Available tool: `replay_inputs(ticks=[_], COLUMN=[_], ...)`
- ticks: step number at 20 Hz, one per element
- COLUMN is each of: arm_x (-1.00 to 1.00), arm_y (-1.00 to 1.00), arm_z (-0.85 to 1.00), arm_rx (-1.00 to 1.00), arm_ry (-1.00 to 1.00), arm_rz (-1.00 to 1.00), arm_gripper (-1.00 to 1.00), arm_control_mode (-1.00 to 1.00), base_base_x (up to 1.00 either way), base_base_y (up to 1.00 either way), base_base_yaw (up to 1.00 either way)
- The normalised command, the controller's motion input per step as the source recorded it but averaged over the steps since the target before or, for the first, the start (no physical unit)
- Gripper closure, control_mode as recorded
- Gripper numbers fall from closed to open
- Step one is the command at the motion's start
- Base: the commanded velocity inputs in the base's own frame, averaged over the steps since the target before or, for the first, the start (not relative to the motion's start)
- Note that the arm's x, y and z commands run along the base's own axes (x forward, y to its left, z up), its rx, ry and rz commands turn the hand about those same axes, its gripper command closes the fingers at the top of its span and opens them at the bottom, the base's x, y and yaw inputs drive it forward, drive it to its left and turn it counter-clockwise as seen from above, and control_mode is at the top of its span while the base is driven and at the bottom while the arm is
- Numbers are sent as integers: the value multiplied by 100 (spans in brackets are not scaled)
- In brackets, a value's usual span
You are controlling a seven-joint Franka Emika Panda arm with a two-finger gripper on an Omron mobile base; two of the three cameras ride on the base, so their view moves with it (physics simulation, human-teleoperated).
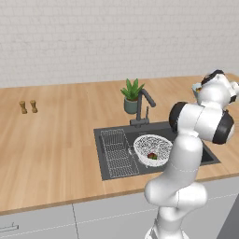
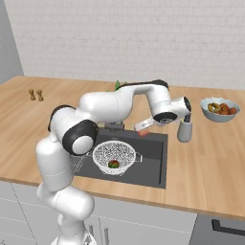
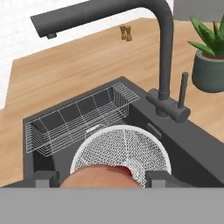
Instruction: Put the colander in the sink, put the mango, peach in the colander, and turn on the sink faucet and pour water over the colander.
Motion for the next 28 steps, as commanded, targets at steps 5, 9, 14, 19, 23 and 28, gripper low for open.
replay_inputs(ticks=[5,9,14,19,23,28], arm_x=[7,1,8,4,0,-2], arm_y=[23,42,62,38,7,3], arm_z=[-81,-57,-22,-37,-71,-68], arm_rx=[-5,-5,-3,0,0,0], arm_ry=[-14,-17,-12,0,-1,-6], arm_rz=[23,21,20,11,1,2], arm_gripper=[100,100,100,100,100,100], arm_control_mode=[-100,-100,-100,-100,-100,-100], base_base_x=[0,0,0,0,0,0], base_base_y=[0,0,0,0,0,0], base_base_yaw=[0,0,0,0,0,0])
